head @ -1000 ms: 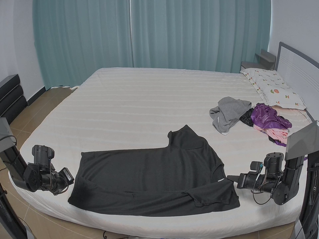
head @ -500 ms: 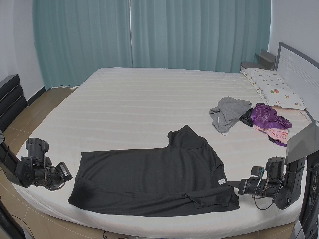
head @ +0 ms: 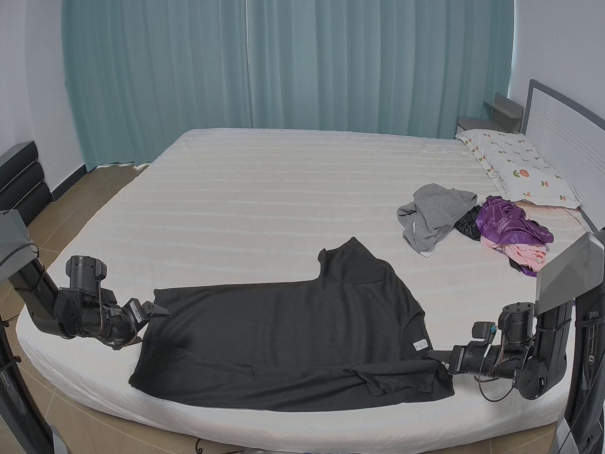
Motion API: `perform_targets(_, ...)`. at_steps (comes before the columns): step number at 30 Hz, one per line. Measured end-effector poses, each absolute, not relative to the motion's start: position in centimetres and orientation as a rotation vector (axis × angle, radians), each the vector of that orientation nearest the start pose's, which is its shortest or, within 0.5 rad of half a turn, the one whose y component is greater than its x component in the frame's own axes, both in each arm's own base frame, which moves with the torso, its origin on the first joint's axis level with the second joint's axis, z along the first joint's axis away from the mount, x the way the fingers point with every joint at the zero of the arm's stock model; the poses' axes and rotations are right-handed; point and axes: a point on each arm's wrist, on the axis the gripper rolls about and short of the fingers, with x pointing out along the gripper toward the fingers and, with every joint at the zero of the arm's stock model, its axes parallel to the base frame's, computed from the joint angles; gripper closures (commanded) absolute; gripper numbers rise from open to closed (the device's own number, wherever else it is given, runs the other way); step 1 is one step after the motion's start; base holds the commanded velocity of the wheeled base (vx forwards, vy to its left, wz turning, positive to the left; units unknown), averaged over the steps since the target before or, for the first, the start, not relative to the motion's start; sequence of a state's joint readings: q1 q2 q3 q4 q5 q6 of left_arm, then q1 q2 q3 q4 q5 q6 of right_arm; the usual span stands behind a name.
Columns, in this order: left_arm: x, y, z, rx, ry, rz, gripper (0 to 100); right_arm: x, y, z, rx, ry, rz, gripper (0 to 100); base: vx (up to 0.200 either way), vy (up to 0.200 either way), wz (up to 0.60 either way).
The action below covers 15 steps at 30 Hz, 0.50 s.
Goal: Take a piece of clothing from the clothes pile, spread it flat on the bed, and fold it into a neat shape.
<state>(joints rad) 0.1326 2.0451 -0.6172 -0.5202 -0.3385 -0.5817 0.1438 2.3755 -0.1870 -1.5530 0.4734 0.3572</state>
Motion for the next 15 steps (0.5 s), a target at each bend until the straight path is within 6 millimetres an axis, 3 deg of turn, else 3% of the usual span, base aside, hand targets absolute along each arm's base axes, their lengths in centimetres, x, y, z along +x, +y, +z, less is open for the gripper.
perform_targets(7,31.8,3.4,0.7,-0.628,0.88,-0.012,0,25.2,4.7,-3.9,0.44,0.745,0.477,100,0.0,0.0,0.0)
perform_targets(15,31.3,3.3,-1.1,-0.551,0.93,-0.044,0,25.2,4.7,-3.9,0.44,0.747,0.478,100,0.0,0.0,0.0)
